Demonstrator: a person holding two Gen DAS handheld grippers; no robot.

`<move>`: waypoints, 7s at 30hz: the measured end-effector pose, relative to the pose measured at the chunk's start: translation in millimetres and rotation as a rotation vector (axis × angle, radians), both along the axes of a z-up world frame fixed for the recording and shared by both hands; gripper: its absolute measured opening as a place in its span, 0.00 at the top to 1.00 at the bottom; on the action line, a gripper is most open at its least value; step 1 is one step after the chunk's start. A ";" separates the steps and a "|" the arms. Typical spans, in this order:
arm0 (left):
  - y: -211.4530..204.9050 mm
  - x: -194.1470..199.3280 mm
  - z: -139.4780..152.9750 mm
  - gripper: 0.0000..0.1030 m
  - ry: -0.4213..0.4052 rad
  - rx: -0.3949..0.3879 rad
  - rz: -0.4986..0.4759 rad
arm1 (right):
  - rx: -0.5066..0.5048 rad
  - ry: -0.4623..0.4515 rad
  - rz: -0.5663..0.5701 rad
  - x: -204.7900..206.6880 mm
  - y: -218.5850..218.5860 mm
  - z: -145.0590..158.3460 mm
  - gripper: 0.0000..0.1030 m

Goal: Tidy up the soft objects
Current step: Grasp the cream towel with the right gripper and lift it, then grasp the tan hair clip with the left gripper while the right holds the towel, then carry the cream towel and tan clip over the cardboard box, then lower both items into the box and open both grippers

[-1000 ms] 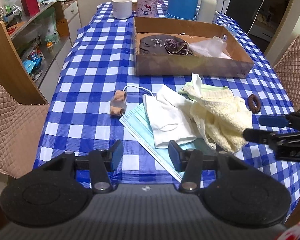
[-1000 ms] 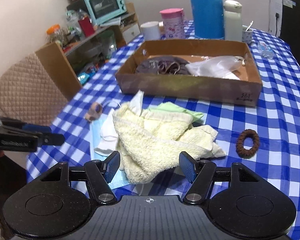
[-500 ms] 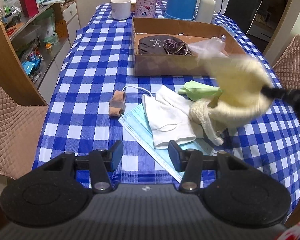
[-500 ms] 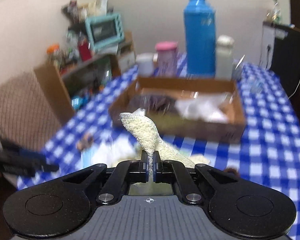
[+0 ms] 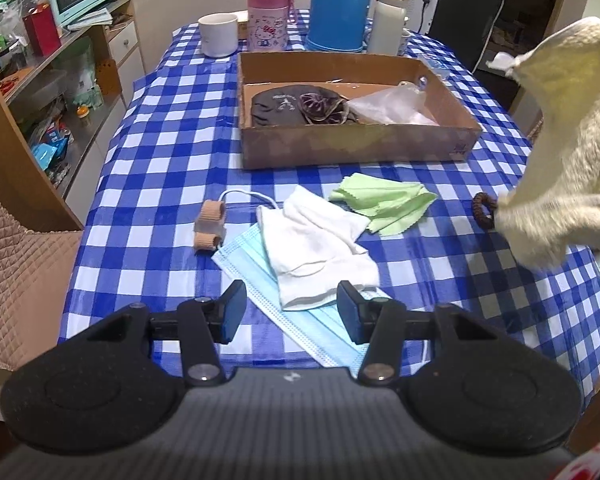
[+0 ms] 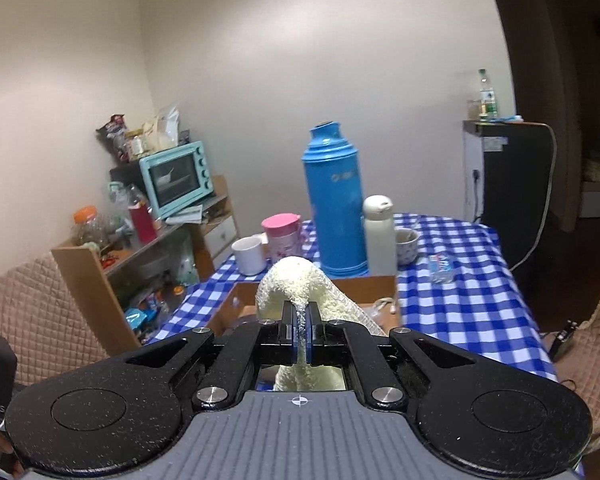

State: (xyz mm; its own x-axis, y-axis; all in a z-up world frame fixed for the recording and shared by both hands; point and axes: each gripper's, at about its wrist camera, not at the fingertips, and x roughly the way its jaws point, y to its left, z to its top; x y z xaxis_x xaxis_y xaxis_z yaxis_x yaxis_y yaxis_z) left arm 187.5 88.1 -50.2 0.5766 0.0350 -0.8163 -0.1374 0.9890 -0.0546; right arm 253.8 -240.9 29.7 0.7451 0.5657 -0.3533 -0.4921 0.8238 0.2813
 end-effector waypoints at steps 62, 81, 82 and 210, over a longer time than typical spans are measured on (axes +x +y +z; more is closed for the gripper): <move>35.0 19.9 -46.2 0.59 0.032 0.048 -0.017 | -0.319 0.427 0.007 2.7 26.4 -143.6 0.83; 83.3 108.1 -70.1 0.66 0.052 0.090 -0.088 | -0.271 0.391 -0.132 79.7 15.3 -120.7 0.83; 84.6 110.9 -71.9 0.67 0.058 0.089 -0.094 | -0.268 0.387 -0.134 83.0 15.9 -120.2 0.83; 37.0 301.0 -43.4 0.42 -0.072 0.049 -0.167 | -0.258 0.291 0.017 252.5 146.0 -148.2 0.33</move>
